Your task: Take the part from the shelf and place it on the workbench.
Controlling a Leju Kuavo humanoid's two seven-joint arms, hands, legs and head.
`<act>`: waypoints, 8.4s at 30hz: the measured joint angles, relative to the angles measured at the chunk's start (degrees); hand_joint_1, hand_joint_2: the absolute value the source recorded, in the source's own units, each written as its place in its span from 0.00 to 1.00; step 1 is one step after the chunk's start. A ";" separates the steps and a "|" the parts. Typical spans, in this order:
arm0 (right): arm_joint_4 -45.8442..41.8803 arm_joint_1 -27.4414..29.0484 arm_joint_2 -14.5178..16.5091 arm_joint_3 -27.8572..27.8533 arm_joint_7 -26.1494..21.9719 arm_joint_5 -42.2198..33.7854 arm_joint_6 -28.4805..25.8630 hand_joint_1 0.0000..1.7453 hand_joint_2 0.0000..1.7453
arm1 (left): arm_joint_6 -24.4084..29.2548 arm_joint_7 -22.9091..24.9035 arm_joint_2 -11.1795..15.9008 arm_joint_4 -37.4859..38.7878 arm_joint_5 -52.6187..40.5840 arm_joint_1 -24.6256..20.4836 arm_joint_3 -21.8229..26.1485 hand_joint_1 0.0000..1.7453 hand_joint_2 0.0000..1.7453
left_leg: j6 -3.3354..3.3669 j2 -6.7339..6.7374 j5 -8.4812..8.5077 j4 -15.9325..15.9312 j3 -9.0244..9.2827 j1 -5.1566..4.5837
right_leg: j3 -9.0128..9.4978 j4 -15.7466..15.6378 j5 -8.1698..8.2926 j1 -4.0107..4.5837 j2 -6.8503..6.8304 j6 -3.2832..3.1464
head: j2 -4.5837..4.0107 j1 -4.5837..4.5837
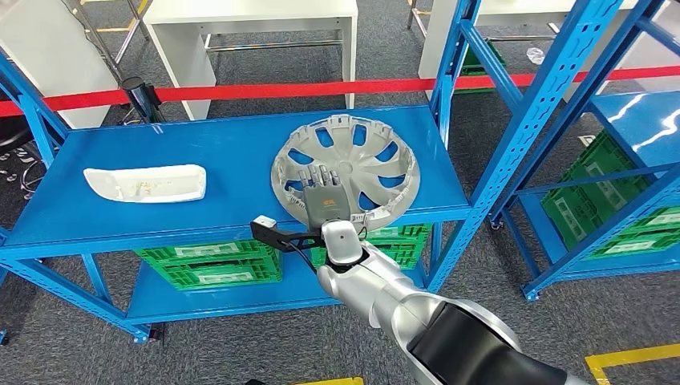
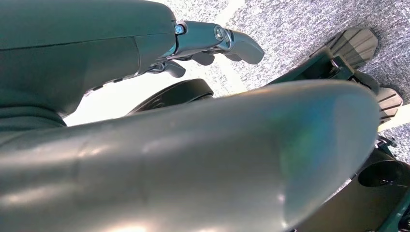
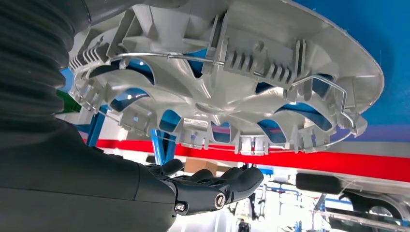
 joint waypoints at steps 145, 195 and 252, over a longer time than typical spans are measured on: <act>1.68 -12.20 -9.62 -2.75 9.85 5.97 5.46 1.00 1.00 | 0.00 -3.07 -0.07 0.26 0.36 0.86 0.01 0.00 0.00 | 0.05 -0.05 -0.04 0.07 0.04 -0.08 | 0.07 -0.01 0.02 -0.10 -0.06 0.09 | 0.00 0.00; 2.08 -15.70 -9.70 -1.90 10.90 9.15 8.68 1.00 1.00 | 0.00 -6.12 -0.38 0.20 0.92 0.82 0.01 0.00 1.00 | 0.05 -0.10 -0.05 0.07 0.01 -0.08 | 0.05 -0.01 0.01 -0.10 -0.12 0.09 | 0.00 0.00; 2.32 -21.77 -9.20 0.87 8.46 15.64 12.20 1.00 1.00 | 0.00 -5.37 -1.27 0.20 0.78 0.70 -0.10 0.00 1.00 | 0.06 -0.06 -0.06 0.08 -0.06 -0.12 | -0.04 -0.01 0.01 -0.12 -0.02 0.10 | 0.01 0.00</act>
